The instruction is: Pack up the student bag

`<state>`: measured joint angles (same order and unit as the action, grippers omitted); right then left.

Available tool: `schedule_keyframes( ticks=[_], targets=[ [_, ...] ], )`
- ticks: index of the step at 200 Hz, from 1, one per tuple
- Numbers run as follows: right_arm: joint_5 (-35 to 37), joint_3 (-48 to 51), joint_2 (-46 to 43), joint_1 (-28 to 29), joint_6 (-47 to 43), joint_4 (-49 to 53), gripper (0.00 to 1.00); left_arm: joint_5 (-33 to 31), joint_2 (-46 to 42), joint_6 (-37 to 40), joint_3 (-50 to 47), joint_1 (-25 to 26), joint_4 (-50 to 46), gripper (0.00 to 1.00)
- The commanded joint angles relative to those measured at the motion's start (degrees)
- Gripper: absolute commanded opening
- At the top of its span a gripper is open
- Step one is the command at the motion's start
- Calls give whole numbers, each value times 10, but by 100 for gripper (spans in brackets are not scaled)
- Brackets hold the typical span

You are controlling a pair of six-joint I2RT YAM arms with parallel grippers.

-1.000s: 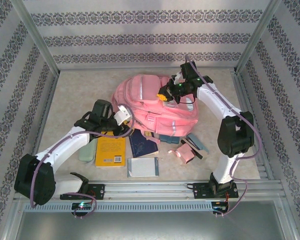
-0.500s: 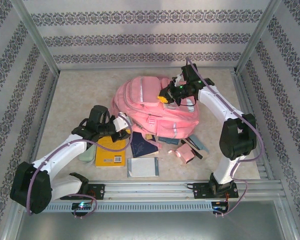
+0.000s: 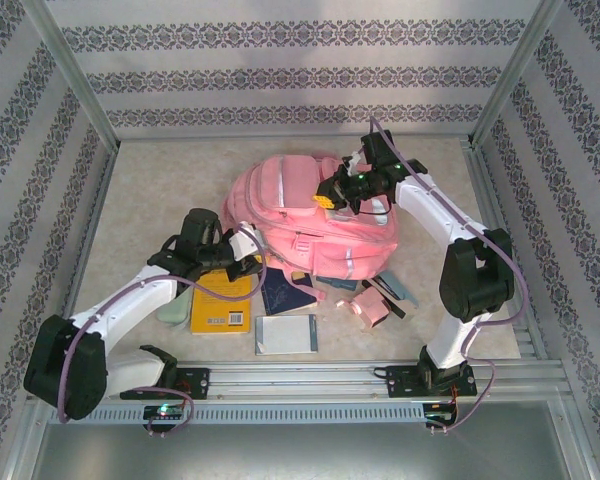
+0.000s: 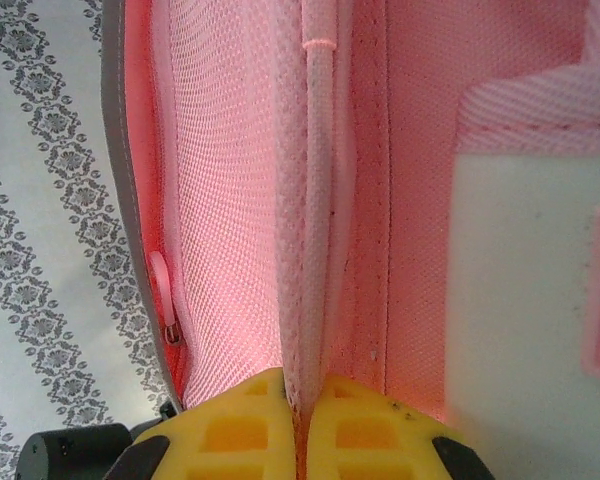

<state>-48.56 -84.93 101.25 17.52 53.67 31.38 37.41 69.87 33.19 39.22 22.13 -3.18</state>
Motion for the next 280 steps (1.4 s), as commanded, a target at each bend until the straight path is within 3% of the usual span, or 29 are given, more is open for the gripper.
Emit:
schedule_keyframes(
  ticks=[1, 47, 111, 202, 236, 253, 280],
  targets=[
    [-55, -12, -41, 4, -3, -53, 0, 29, 10, -15, -7, 4, 31, 30],
    [-54, -17, -37, 4, 1, -55, 0, 16, -1, -30, -36, 3, 50, 26],
    [-59, -16, -34, 12, 7, -65, 0, -54, 22, -70, -35, 4, 96, 32],
    [-54, -17, -30, 11, 1, -60, 0, -39, 57, -97, -7, 15, 83, 0],
    [-44, -26, -25, 6, -13, -40, 0, -54, 42, -109, -17, 20, 80, 0],
    [-36, -35, -22, 1, -24, -25, 0, -86, 34, -127, -23, 20, 80, 0],
    [-7, -57, -14, -1, -65, 28, 0, -217, 23, -219, -19, 20, 74, 0]
  ],
)
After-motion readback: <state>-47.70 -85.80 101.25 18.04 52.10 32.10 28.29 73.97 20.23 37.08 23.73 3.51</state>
